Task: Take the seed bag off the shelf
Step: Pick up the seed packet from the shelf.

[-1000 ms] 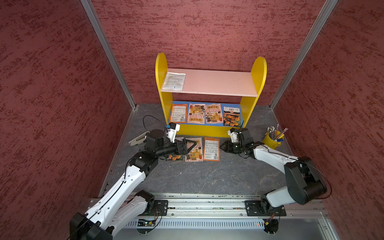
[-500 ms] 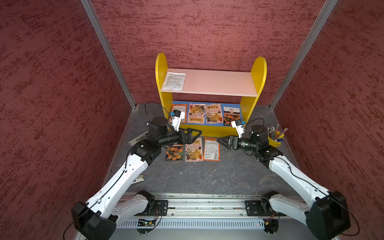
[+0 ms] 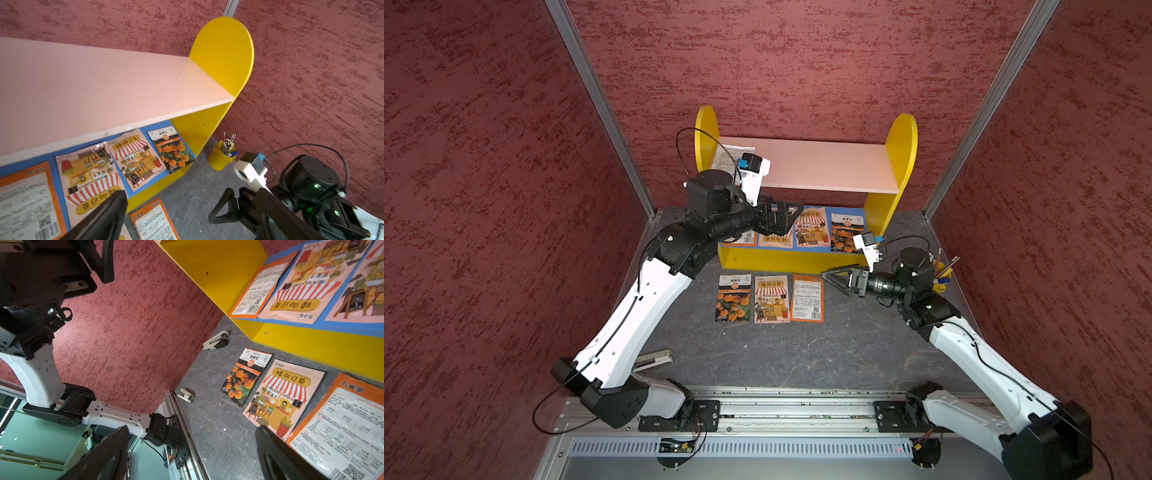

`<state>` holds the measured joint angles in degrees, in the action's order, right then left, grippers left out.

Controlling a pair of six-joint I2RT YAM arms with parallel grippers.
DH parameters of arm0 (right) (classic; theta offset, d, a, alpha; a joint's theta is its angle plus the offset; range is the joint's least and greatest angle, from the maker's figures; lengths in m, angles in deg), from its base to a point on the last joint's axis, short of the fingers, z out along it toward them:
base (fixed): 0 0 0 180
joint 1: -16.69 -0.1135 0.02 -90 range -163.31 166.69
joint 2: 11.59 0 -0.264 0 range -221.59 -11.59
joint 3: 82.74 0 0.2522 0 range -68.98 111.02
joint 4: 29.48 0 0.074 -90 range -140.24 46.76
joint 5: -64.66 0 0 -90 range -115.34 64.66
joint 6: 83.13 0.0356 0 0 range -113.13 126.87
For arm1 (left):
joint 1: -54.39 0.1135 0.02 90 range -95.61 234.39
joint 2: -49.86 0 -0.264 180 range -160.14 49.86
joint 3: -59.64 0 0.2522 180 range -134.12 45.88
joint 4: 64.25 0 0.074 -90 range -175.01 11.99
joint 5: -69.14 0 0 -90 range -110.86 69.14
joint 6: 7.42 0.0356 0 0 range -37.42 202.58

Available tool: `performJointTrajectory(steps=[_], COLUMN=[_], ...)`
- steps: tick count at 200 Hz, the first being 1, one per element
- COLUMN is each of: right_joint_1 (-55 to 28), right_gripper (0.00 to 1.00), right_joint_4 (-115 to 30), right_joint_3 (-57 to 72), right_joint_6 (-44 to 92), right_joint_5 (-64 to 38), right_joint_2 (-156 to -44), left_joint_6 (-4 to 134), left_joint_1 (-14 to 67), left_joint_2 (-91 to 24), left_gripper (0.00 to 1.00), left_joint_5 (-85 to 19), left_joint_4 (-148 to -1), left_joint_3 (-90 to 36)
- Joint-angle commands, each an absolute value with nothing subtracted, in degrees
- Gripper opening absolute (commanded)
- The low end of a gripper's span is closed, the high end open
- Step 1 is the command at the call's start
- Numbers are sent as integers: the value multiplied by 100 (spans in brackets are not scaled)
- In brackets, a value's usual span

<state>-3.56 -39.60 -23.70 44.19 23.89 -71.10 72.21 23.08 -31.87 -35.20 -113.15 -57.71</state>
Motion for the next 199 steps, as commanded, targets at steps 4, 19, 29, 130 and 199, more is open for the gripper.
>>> performJointTrajectory(steps=[4, 19, 29, 130, 199], right_joint_1=[-450, -532, -587, -1317, -1576], right_gripper=[98, 98, 98, 98, 98], right_joint_4=[-3717, -3814, -3882, -4122, -4195], right_joint_3=[-2214, -2170, -2142, -1846, -1749], right_joint_6=[4448, 4355, 4294, 4019, 3917], right_joint_5=[2224, 2083, 1971, 1158, 922], right_joint_2=[-7046, -7013, -6996, -7411, -7588], left_joint_6=[7909, 8123, 8232, 8369, 8445], left_joint_1=[2289, 2294, 2301, 3240, 3623], left_joint_2=[-3497, -3759, -3942, -5285, -6000], left_gripper=[100, 100, 100, 100, 100], left_joint_5=[-2337, -1956, -1741, -1763, -1946], left_joint_4=[-11595, -11664, -11718, -12118, -12640], left_joint_3=[-6259, -6587, -6823, -8535, -9477])
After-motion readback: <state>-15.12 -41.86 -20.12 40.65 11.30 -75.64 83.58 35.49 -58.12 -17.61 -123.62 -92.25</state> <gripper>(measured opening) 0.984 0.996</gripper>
